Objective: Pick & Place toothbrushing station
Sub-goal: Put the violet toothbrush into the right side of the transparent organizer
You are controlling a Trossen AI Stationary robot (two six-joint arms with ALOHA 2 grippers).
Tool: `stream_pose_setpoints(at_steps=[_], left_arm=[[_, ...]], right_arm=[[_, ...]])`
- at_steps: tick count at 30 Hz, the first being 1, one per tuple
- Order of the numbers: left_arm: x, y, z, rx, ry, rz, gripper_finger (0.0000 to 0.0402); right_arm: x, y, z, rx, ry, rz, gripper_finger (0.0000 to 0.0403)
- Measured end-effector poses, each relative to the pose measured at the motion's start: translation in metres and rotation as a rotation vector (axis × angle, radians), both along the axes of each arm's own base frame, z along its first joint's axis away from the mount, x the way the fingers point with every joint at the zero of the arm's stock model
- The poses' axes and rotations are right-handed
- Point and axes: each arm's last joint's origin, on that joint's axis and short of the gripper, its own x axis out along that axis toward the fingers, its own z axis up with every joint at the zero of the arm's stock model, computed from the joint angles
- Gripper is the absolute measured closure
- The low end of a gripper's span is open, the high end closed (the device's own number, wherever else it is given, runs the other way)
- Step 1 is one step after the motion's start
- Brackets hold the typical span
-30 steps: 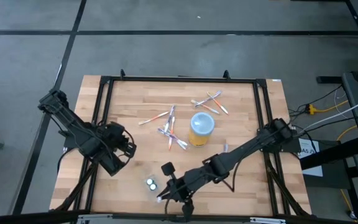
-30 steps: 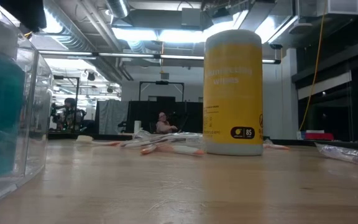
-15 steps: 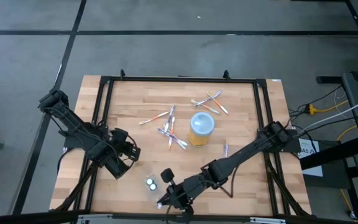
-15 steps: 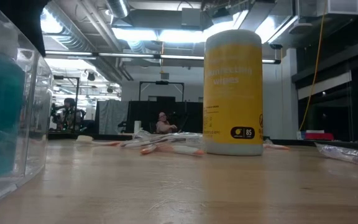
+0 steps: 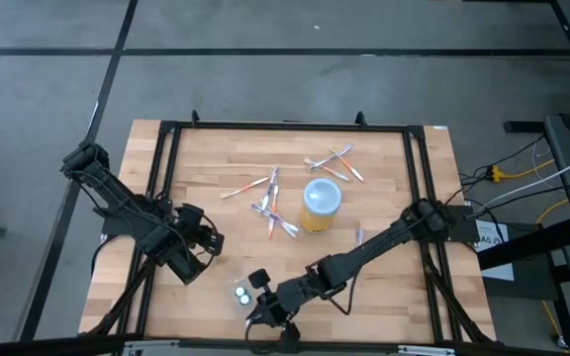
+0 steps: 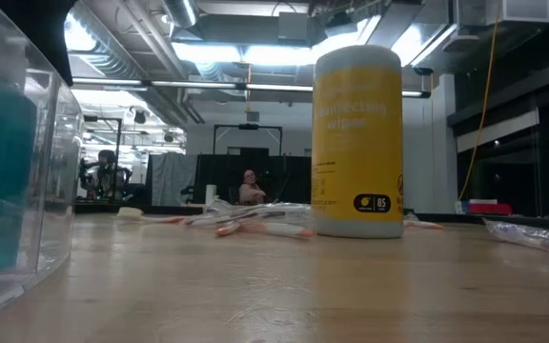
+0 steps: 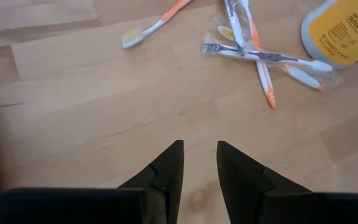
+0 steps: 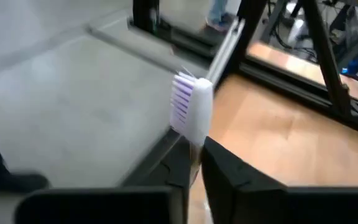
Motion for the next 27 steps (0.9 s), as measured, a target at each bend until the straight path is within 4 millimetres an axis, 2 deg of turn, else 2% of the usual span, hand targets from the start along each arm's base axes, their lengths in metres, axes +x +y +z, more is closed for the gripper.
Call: stream_pose_setpoints(at_steps=[6,10,14,18,20,23,27], left_arm=[[0.001,-0.001,0.000,-0.010,-0.005,0.001,0.0311],[0.001,-0.001,0.000,-0.014,-0.009,0.001,0.0311],[0.001,-0.001,0.000,-0.015,-0.010,0.001,0.0311],[0.001,-0.001,0.000,-0.014,-0.010,0.001,0.0311],[0.001,-0.001,0.000,-0.007,-0.014,0.000,0.0311],[0.001,-0.001,0.000,0.003,-0.019,-0.005,0.0311],[0.001,-0.001,0.000,0.008,-0.022,-0.006,0.0311]], right_arm=[[0.008,-0.012,0.007,0.102,0.044,-0.038,0.0222],[0.006,-0.009,0.014,0.070,0.066,-0.027,0.0176],[0.001,-0.006,0.017,0.080,0.092,-0.067,0.0170],[-0.010,-0.002,0.031,0.104,0.107,-0.173,0.0186],[-0.020,0.003,0.031,0.071,0.161,-0.216,0.0197],[-0.042,0.008,0.027,-0.012,0.303,-0.262,0.0213],[-0.080,0.003,0.011,-0.167,0.632,-0.414,0.0231]])
